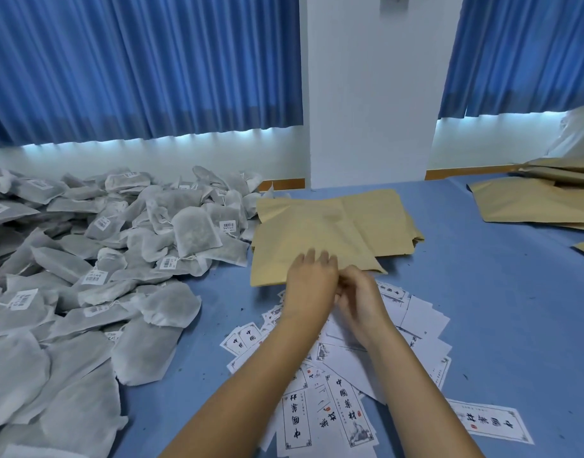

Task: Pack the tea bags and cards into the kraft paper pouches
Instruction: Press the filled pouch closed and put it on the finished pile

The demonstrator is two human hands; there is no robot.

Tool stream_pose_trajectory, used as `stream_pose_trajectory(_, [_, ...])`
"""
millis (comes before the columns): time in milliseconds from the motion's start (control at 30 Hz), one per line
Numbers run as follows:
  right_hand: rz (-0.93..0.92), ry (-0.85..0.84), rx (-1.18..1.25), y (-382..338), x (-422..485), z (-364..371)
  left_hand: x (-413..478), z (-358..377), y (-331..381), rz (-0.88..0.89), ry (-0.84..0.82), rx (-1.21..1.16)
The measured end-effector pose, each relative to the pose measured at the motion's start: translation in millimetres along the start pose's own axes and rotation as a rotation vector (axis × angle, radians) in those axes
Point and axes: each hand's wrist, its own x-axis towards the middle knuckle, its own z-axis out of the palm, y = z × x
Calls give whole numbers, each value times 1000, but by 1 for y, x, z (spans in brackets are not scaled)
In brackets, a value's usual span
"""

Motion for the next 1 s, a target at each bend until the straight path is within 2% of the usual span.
stream_pose_trajectory(67, [55,28,-28,1,1,-2,-13,10,5,-13,-61,-72])
stream_pose_trajectory(167, [19,259,-205,4,5,-7,-34,7,16,-81,38,-420])
stream_pose_trajectory(233, [-23,360,-191,0,7,-9,-44,3,21,-289,-49,-647])
stream_pose_trajectory(333, [-60,349,-57,-6,5,-11,-40,6,13,-719,-346,-1179])
stream_pose_trajectory(400, [-55,275,-21,-6,4,-9,-33,13,0,-1002,-298,-1548])
stream_pose_trajectory(467, [-33,223,-70,-3,3,-8,-31,19,-11,-1174,-130,-1738])
stream_pose_trajectory(567, [-20,300,-147,-1,3,-11,-36,26,-18,-1180,10,-1693])
stream_pose_trajectory(667, [16,419,-132,-4,3,-18,-38,28,-17,-1189,29,-1697])
stream_pose_trajectory(900, [57,452,-193,-4,3,-23,-40,33,-19,-1186,29,-1708])
stream_pose_trajectory(1000, [44,443,-106,-3,0,-22,-40,33,-17,-1188,37,-1704])
